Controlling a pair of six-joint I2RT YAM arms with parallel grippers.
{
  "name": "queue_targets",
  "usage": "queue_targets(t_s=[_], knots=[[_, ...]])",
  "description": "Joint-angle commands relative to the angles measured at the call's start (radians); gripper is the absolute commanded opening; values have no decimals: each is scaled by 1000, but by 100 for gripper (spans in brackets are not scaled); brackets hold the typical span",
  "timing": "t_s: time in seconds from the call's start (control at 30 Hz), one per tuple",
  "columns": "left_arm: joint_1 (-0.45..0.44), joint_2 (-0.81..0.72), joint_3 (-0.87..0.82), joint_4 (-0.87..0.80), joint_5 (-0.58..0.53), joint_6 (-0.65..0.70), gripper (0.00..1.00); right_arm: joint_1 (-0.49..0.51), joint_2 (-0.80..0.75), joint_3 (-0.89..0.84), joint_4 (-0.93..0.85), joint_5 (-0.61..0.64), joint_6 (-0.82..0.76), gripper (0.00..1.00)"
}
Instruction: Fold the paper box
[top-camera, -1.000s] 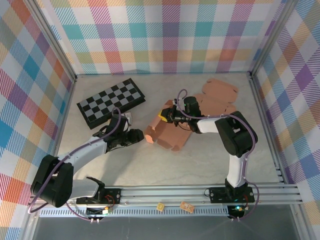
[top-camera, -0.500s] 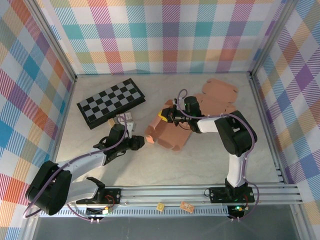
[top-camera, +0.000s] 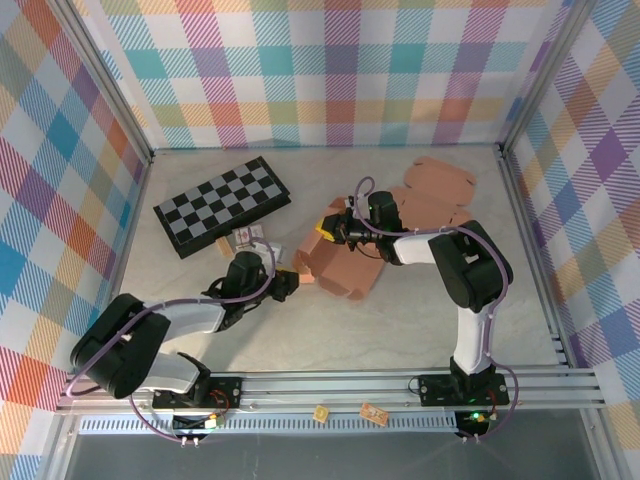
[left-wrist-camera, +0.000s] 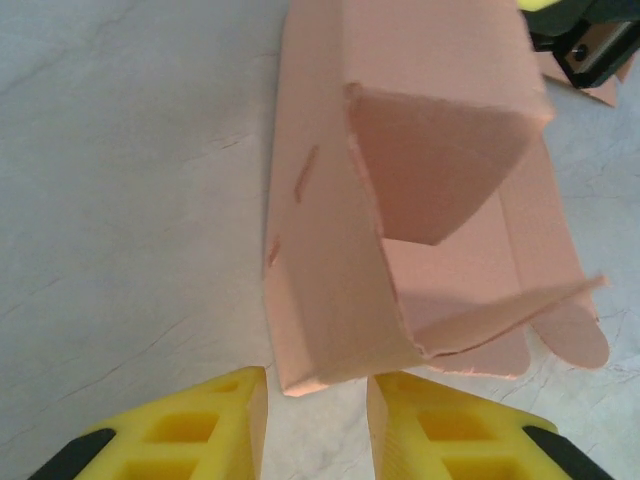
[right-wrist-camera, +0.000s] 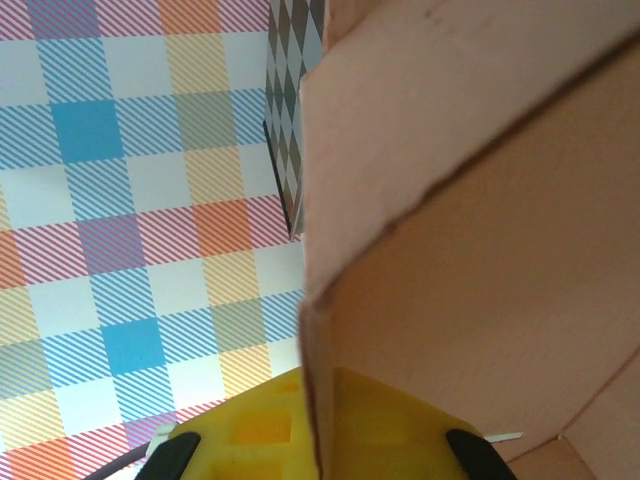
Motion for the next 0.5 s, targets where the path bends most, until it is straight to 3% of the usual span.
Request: queue_targets(t_s=[0.0,0.47], knots=[[-31,41,42,105,-34,5,32,-4,21,24,43,-2,11,0],[-96,162,117,186,-202,-70,34,-3,25,3,140,47,82,0]])
